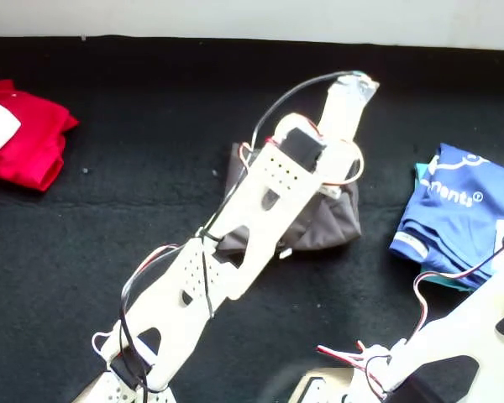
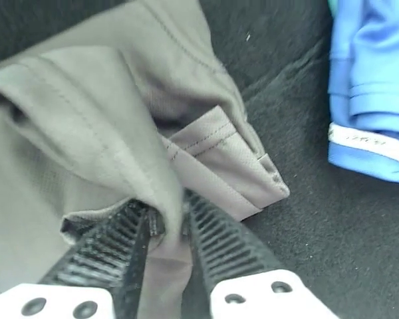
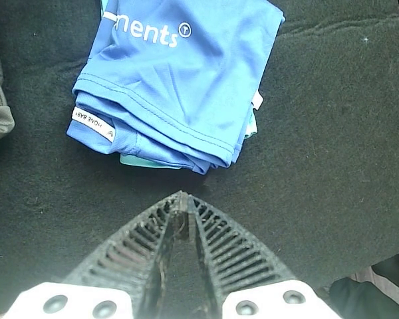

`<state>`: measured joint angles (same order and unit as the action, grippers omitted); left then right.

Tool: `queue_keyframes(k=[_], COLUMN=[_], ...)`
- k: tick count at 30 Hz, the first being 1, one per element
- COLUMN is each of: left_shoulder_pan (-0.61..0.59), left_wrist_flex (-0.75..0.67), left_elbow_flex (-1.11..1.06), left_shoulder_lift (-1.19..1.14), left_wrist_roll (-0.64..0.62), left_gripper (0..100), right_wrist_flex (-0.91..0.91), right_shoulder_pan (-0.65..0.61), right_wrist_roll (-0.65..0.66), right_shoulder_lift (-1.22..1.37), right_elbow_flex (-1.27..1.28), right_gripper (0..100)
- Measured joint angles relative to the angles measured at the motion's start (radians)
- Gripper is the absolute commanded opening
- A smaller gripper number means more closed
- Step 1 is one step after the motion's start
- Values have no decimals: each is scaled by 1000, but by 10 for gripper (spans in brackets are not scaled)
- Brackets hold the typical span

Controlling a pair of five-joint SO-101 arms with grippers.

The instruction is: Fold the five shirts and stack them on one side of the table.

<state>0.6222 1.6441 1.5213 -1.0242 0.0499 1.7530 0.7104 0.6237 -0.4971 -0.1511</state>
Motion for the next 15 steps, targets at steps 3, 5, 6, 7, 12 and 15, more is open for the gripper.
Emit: queue_keyframes(k=[3, 5, 6, 7, 12, 15], left_shoulder_pan=[0, 0, -5, -11, -117, -210], left_wrist_flex=[0, 15, 29, 43, 103, 112], left_elbow_flex=[51, 83, 92, 97, 98, 91], left_shoulder_lift=[0, 0, 0, 0, 0, 0], left_wrist_roll=[0, 0, 0, 0, 0, 8], left_gripper=[136, 136, 133, 133, 17, 8], right_wrist_flex=[0, 0, 0, 0, 0, 0], right_shoulder_pan=[0, 0, 0, 0, 0, 0], right_wrist_roll=[0, 0, 0, 0, 0, 0], right_shoulder_lift=[0, 0, 0, 0, 0, 0], right_elbow_flex=[0, 0, 0, 0, 0, 0], right_gripper=[9, 9, 9, 9, 9, 9])
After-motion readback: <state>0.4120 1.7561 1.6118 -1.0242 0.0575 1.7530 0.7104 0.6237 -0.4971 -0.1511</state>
